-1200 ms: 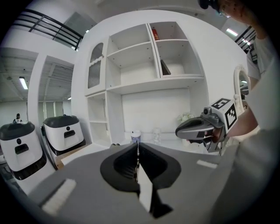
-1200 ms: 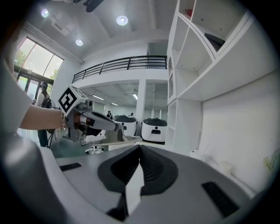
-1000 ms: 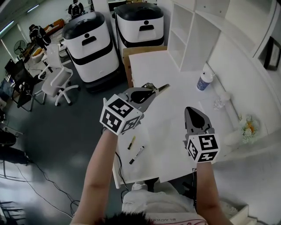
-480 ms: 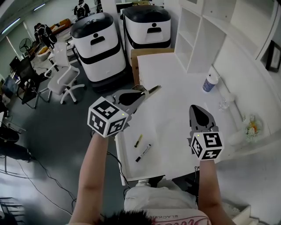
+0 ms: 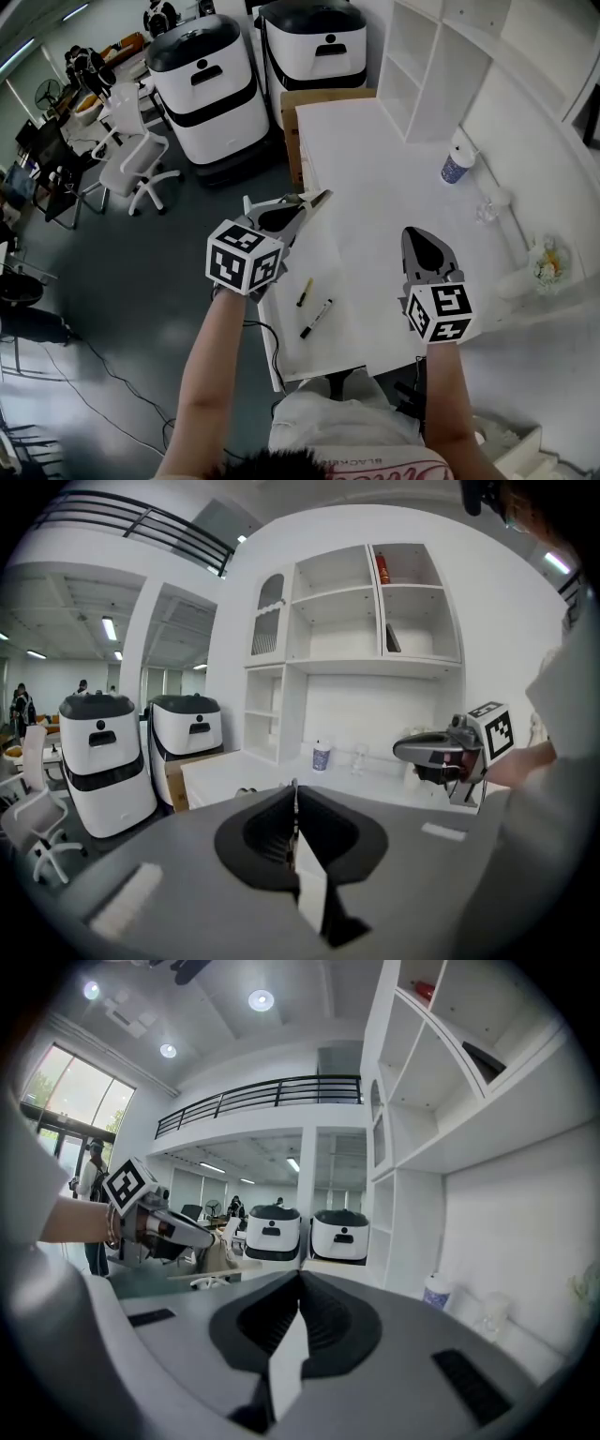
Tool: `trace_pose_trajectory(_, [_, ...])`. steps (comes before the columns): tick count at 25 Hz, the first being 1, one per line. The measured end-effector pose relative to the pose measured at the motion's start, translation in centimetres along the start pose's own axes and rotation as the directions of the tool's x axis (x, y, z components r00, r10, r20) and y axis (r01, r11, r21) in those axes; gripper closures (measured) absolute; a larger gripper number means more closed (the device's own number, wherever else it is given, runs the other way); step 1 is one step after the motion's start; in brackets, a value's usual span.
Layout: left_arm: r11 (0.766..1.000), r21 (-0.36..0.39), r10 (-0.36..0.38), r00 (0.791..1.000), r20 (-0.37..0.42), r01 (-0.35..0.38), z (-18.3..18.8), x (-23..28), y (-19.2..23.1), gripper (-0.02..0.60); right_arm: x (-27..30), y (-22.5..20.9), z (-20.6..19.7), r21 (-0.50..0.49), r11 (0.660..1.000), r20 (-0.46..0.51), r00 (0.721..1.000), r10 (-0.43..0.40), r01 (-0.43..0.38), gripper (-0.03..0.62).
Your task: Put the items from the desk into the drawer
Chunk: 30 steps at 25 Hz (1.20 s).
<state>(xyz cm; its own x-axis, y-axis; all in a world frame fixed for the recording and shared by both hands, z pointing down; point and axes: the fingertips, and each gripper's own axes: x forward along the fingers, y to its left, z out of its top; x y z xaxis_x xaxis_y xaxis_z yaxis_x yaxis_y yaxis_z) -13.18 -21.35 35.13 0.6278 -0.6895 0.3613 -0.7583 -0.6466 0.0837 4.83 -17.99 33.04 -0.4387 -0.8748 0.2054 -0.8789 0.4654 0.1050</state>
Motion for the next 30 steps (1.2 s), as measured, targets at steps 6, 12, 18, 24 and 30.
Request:
trace_pose_trajectory(6, [0.996, -0.087, 0.013, 0.999, -0.048, -0.017, -4.3, 1.7, 1.0, 0.568, 0.5, 1.0, -2.2, 0.013, 1.0, -0.052, 0.999, 0.0, 0.001, 0.586])
trace_pose_trajectory(12, [0.979, -0.2, 0.027, 0.997, -0.073, -0.041, -7.3, 3.4, 2.0, 0.568, 0.9, 1.5, -4.3, 0.019, 1.0, -0.103, 0.995, 0.004, -0.002, 0.586])
trace_pose_trajectory(18, [0.927, -0.355, 0.082, 0.99, -0.117, -0.118, -11.1, 5.2, 3.9, 0.568, 1.5, 2.3, -6.3, 0.025, 1.0, -0.145, 0.989, 0.021, -0.017, 0.586])
trace_pose_trajectory(24, [0.879, -0.451, 0.097, 0.984, -0.147, -0.154, -14.4, 7.4, 5.7, 0.568, 1.8, 1.8, -8.8, 0.047, 0.999, -0.196, 0.981, 0.015, -0.006, 0.586])
trace_pose_trajectory(30, [0.854, -0.487, 0.111, 0.979, -0.174, -0.183, -17.2, 9.8, 7.5, 0.568, 2.7, 1.8, -10.9, 0.059, 0.998, -0.236, 0.971, 0.025, -0.012, 0.586])
